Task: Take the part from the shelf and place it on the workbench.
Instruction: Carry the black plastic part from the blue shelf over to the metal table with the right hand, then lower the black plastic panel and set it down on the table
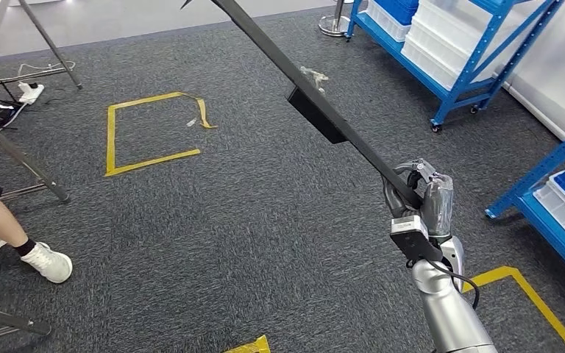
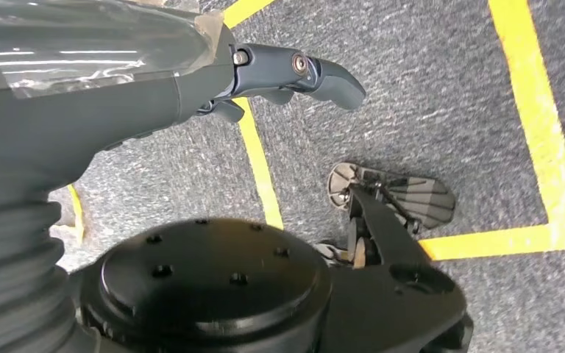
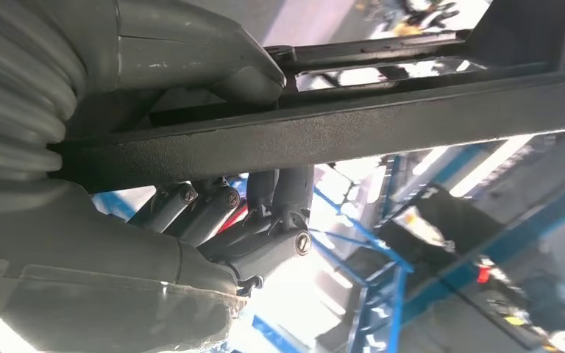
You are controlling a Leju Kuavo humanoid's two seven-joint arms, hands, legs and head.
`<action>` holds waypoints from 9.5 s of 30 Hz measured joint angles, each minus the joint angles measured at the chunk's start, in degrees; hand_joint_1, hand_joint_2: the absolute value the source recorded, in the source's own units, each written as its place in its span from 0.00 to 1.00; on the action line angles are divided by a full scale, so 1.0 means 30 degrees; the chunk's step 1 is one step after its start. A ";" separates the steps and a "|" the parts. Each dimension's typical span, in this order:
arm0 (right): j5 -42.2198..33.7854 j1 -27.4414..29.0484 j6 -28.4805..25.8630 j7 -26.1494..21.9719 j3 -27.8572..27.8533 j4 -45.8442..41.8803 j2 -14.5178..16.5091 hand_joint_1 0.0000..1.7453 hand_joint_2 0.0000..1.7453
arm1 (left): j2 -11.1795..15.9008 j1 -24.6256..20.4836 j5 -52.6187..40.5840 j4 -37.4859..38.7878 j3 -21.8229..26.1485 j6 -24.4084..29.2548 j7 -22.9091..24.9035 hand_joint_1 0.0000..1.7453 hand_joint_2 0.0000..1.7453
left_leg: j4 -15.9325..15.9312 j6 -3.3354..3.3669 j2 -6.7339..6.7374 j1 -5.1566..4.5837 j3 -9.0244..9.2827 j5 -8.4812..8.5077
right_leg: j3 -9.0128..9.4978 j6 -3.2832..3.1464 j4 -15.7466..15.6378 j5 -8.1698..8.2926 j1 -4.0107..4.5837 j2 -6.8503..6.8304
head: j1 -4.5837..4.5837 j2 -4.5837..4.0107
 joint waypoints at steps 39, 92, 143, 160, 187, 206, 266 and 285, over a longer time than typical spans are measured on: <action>-0.0264 -0.0006 0.1426 -0.0756 -0.0656 -0.0553 0.1133 1.00 1.00 | 0.0751 0.0825 0.2871 0.0444 0.1443 0.2741 -0.0756 0.00 1.00 | 0.2189 -0.0822 0.1399 0.0028 -0.1243 -0.1297 | 0.1018 -0.0831 -0.1834 0.0725 -0.0111 -0.1014 | -0.0202 0.0000; 0.2018 -0.6892 0.2441 0.2539 0.6597 -0.1136 0.2776 1.00 1.00 | 0.0605 0.0406 0.2282 0.0466 -0.0209 0.0805 -0.0860 0.00 1.00 | -0.0036 -0.0254 0.0102 0.0262 -0.0211 0.0299 | 0.0116 0.0058 -0.0249 0.0231 -0.0059 -0.0103 | 0.0002 0.0000; 0.2836 -0.9152 0.4792 0.3477 0.5368 0.0285 0.5397 1.00 1.00 | 0.0382 -0.0077 0.2546 0.0430 -0.1940 -0.0545 -0.1506 0.00 1.00 | 0.0133 -0.0870 0.2113 0.0335 -0.0291 0.0022 | 0.0855 -0.0954 -0.1784 0.0684 0.0312 -0.1429 | -0.0253 0.0000; 0.3195 -0.9429 0.5129 0.3339 0.5495 0.1181 0.5727 1.00 1.00 | 0.0406 -0.0117 0.2805 0.0428 -0.2033 -0.0621 -0.1592 0.00 1.00 | -0.0633 0.0091 0.1792 0.0330 0.0135 0.0404 | 0.0062 -0.0359 -0.0109 -0.0102 0.0082 -0.1172 | -0.0226 0.0000; 0.2865 -0.9199 0.5217 0.3370 0.5448 0.1308 0.5461 1.00 1.00 | 0.0575 -0.0099 0.2825 0.0433 -0.2448 -0.0583 -0.1499 0.00 1.00 | 0.0281 -0.0621 0.2910 0.0167 -0.0670 0.0212 | 0.1282 -0.0531 -0.1671 0.0086 0.0249 -0.2717 | -0.0430 0.0000; 0.2071 -0.9171 0.5209 0.3023 0.4659 0.1250 0.5046 1.00 1.00 | 0.0450 -0.0167 0.3098 0.0430 -0.2595 -0.0785 -0.1836 0.00 1.00 | 0.2600 -0.1012 0.1814 0.0282 -0.1643 -0.0979 | 0.1053 -0.1142 -0.1672 0.0432 -0.0132 -0.0924 | -0.0337 0.0000; 0.0523 -0.9636 0.4810 0.2521 0.4483 0.1294 0.3654 1.00 1.00 | 0.0251 -0.0158 0.3647 0.0423 -0.3402 -0.0477 -0.2071 0.00 1.00 | -0.0051 -0.0388 0.1948 0.0032 -0.0016 -0.0303 | 0.0347 -0.0649 -0.2173 0.1425 0.0222 -0.0865 | -0.0326 0.0000; 0.0275 -1.0101 0.4940 0.2701 0.4716 0.1321 0.3536 1.00 1.00 | 0.0089 -0.0124 0.3832 0.0423 -0.3410 -0.0548 -0.2122 0.00 1.00 | -0.0823 0.0140 0.1991 0.0278 0.0698 -0.0124 | -0.2308 -0.0140 0.2994 -0.0341 -0.0122 -0.0862 | -0.0277 0.0000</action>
